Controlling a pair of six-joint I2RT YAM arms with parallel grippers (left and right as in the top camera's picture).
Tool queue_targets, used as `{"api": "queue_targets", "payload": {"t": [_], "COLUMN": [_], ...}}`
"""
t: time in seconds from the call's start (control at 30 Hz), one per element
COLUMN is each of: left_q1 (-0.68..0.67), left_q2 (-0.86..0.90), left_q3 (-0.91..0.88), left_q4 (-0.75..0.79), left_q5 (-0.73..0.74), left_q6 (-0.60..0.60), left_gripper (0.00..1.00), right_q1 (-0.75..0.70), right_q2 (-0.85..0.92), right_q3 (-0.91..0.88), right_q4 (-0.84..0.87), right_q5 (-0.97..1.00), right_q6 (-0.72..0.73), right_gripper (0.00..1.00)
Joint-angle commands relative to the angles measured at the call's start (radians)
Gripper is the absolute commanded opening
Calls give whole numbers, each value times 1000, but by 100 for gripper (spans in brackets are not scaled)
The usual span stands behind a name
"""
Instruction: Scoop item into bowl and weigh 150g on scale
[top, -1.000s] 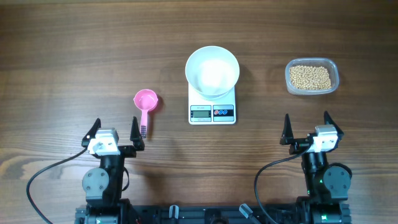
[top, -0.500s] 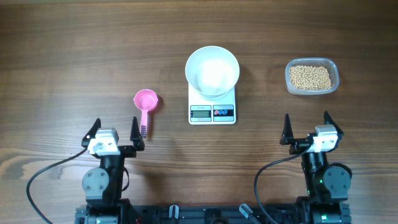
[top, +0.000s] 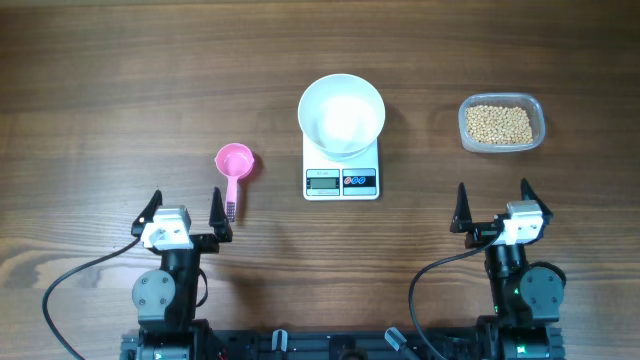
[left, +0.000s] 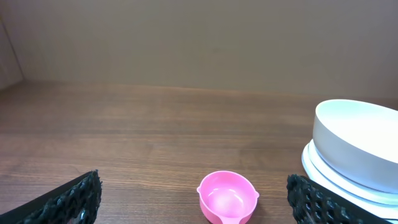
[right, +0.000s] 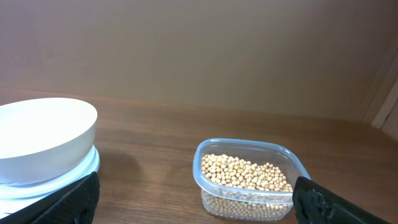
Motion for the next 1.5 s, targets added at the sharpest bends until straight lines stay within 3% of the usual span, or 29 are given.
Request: {"api": "queue_targets", "payload": {"t": [0.0, 0.6, 0.73, 0.83, 1.03, 1.13, 1.27, 1.33, 1.4, 1.47], "left_q1": [-3, -3, -3, -3, -3, -5, -5, -5, -5, -5], "left_q2": [-7, -7, -7, -7, -7, -7, -7, -7, -7, -7], "left_q3": [-9, -9, -9, -9, -9, -9, -9, -9, -1, 37], "left_q4": [0, 1, 8, 29, 234, 325, 490, 657, 767, 747], "left_q5": [12, 13, 93, 181, 802, 908, 921, 912, 826, 668], "left_q6": [-10, -11, -11, -11, -154, -160, -269, -320, -383, -446], "left_gripper": [100, 100, 100, 100, 100, 100, 100, 100, 100, 100], "right_q1": [-6, -6, -6, -6, -6, -6, -6, -6, -6, -6], "right_q2": [-8, -8, -8, -8, -8, -8, -8, -8, -8, -8], "right_q3": [-1, -1, -1, -1, -1, -1, -1, -1, -1, -1], "right_q4": [3, 3, 3, 3, 3, 3, 3, 3, 3, 3], "right_q5": [-5, -5, -5, -5, -5, -5, -5, -5, -5, -5], "right_q6": [0, 1, 0, 1, 1, 0, 1, 1, 1, 1], "right_gripper": [100, 100, 100, 100, 100, 100, 100, 100, 100, 100]}}
